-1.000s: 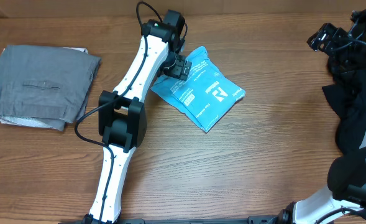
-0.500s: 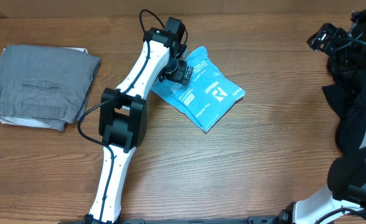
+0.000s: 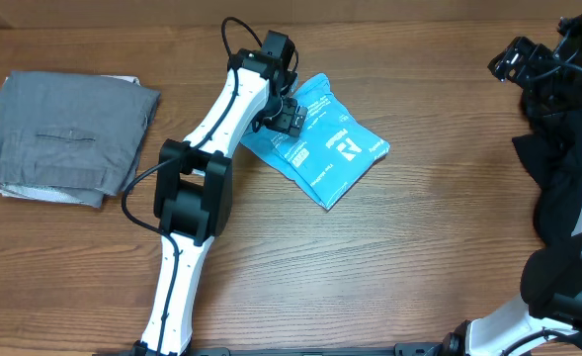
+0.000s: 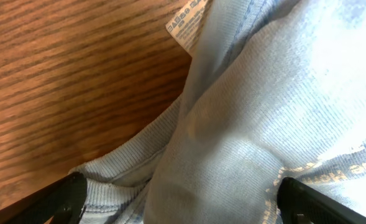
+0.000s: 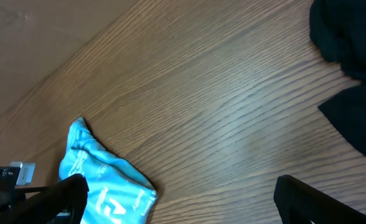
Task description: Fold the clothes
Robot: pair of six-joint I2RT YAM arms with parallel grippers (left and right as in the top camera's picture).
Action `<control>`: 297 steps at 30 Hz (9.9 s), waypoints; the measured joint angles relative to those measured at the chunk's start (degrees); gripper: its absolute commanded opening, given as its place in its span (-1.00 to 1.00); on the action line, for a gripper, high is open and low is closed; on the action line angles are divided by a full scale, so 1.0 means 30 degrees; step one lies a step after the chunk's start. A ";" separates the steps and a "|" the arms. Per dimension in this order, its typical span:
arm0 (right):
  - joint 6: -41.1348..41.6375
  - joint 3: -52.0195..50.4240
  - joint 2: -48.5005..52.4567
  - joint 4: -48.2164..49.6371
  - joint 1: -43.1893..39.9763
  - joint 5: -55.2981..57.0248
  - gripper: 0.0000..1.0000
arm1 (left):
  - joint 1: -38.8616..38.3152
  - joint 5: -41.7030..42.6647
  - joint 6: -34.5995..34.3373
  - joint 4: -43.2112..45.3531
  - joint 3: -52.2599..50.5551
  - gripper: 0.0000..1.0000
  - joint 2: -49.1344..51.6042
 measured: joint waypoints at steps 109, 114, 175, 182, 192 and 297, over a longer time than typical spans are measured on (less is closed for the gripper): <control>-0.0007 0.0000 0.0000 0.0007 0.0000 -0.0007 1.00 | 1.5839 0.2703 -1.0309 -0.8153 1.7646 -0.91 0.0466; -0.0007 0.0000 0.0000 0.0007 0.0000 0.0000 1.00 | 1.5839 0.3198 -1.1650 -0.6870 1.7646 -0.91 0.0466; 0.0000 0.0000 0.0000 0.0000 0.0000 0.0000 1.00 | 1.5912 -0.0430 -0.9063 -1.1621 1.3930 0.49 0.0459; -0.0007 0.0000 0.0000 0.0000 0.0000 -0.0007 1.00 | 1.6844 0.1698 -0.7730 -1.1606 1.3814 -0.92 0.0401; -0.0007 0.0000 0.0000 0.0015 0.0000 -0.0007 1.00 | 1.6881 0.1209 -0.7497 -0.7854 1.0156 -0.91 0.0270; -0.0080 0.0102 -1.7282 -0.1035 0.9887 0.0452 1.00 | 1.0703 0.6011 -0.5493 -1.1635 0.9901 1.00 -1.1213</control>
